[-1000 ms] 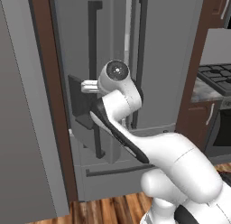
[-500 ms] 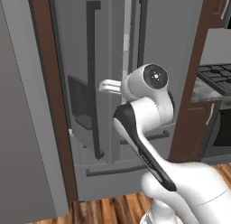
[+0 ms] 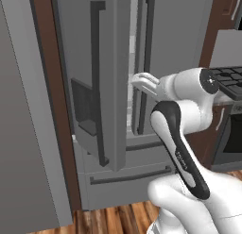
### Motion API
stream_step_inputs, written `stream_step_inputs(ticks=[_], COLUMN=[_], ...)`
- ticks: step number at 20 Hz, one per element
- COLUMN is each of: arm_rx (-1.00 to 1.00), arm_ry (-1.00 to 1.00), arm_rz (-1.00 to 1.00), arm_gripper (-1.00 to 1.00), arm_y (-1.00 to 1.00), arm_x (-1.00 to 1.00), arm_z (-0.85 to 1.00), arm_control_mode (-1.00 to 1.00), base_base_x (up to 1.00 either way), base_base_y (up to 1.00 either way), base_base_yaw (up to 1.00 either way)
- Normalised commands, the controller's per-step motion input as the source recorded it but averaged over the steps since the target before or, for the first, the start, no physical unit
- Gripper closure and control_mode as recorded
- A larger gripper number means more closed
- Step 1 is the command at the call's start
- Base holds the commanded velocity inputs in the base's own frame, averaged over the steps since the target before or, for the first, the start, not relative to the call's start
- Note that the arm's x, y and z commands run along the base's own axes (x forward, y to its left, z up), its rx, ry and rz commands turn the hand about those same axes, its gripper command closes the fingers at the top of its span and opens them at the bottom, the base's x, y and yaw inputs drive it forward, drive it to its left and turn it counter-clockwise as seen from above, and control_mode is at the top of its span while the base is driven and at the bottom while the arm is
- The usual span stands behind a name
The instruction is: Retrieve the apple and peach from the fridge and place them into the bowl on the dining table.
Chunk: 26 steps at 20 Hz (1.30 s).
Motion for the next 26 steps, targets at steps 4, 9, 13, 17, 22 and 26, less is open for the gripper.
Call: stream_step_inputs(ticks=[4, 9, 13, 17, 22, 26], arm_rx=[0.18, 0.18, 0.16, 0.12, 0.11, 0.1], arm_ry=[0.0, 0.05, 0.13, 0.05, 0.0, 0.0], arm_rz=[0.0, 0.0, -0.03, -0.06, -0.05, -0.01], arm_gripper=[-1.0, -1.0, -1.0, -1.0, -1.0, -1.0], arm_y=[-0.53, -0.37, -0.08, 0.0, 0.0, 0.0], arm_x=[0.11, 0.36, 0.41, 0.49, 0.5, 0.22], arm_z=[-0.01, -0.02, 0.0, -0.02, -0.01, 0.0], arm_control_mode=[-1.0, -1.0, -1.0, -1.0, -1.0, -1.0], base_base_x=[0.0, 0.0, 0.0, 0.0, 0.0, 0.0], base_base_y=[0.0, 0.0, 0.0, 0.0, 0.0, 0.0], base_base_yaw=[0.0, 0.0, 0.0, 0.0, 0.0, 0.0])
